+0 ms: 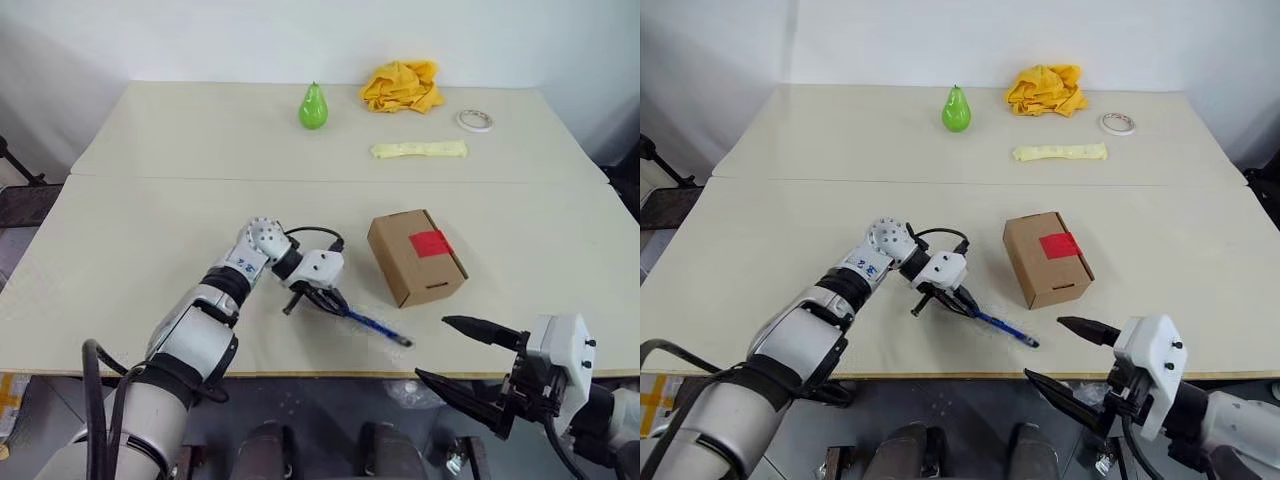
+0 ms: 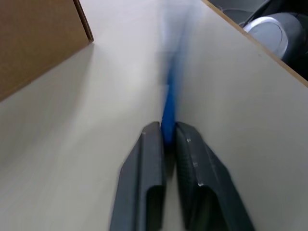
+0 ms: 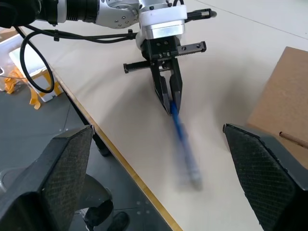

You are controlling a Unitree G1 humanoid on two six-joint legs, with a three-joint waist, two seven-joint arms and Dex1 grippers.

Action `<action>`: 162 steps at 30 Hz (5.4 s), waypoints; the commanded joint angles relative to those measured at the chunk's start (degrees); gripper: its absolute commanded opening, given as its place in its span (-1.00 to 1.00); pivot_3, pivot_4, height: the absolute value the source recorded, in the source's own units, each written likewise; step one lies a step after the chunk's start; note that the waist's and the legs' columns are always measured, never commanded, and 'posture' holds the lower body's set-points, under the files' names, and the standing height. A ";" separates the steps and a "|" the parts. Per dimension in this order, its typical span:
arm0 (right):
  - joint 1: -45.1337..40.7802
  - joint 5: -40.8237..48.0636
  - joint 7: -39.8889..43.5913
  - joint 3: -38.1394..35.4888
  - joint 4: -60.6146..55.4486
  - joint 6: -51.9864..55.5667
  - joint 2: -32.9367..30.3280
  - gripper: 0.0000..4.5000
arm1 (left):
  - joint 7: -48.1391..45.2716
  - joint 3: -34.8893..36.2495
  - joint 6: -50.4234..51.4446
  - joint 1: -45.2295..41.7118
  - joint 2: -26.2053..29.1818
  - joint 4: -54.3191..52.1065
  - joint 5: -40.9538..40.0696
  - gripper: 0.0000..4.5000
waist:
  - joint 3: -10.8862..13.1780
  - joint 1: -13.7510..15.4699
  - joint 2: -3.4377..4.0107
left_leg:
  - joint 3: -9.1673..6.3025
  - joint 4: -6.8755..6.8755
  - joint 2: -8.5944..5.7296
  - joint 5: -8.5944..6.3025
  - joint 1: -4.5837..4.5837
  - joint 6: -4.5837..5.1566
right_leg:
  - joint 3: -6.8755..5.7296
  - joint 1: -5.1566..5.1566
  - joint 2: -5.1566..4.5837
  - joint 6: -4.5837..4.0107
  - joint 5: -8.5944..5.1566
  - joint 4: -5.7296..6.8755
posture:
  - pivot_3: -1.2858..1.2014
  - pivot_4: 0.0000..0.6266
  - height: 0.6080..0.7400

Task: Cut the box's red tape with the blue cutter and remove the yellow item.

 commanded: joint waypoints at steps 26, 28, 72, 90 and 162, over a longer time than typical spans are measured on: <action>-2.31 -3.46 3.36 1.57 2.17 -1.37 -0.59 1.00 | -6.39 -9.31 12.28 4.05 2.10 -8.76 -6.25 0.65 | -0.01 0.92 0.01 | 0.00 0.05 -0.04 0.08 -0.11 -0.13 | -0.01 -0.03 -0.03 0.02 0.01 -0.07 | 0.03 -0.52 1.00; -2.17 -3.75 3.43 1.65 2.14 -1.44 -0.40 1.00 | -6.39 -8.85 13.45 4.29 0.89 -8.82 -6.31 0.65 | -0.01 1.13 0.01 | -0.01 0.07 -0.07 0.07 -0.17 -0.12 | -0.03 -0.03 -0.04 0.02 0.01 -0.09 | 0.03 -0.52 1.00; -1.90 3.96 4.90 -3.83 5.22 0.02 -2.53 1.00 | -2.19 2.57 3.37 17.46 5.71 -25.19 -4.75 -0.71 | -0.07 -0.82 0.08 | 0.02 -0.01 0.01 0.03 -0.25 -0.13 | -0.03 -0.11 0.04 0.11 0.07 -0.05 | 0.03 -0.52 1.00; -3.11 7.68 2.22 -4.24 4.04 3.88 -3.27 1.00 | 0.80 3.11 9.76 19.87 7.14 -29.42 -3.58 -0.71 | -0.07 -0.57 0.13 | 0.01 0.03 0.01 0.03 -0.21 -0.16 | -0.02 -0.07 0.02 0.11 0.07 -0.02 | 0.03 -0.52 1.00; 13.57 0.94 7.64 -13.94 -0.60 -5.55 4.41 1.00 | 2.60 4.02 -0.42 2.43 -7.15 3.97 8.11 -0.70 | -0.07 2.11 0.10 | 0.06 0.07 -0.11 -0.05 -0.29 0.00 | -0.02 -0.02 -0.04 0.19 0.14 -0.49 | 0.03 -0.52 1.00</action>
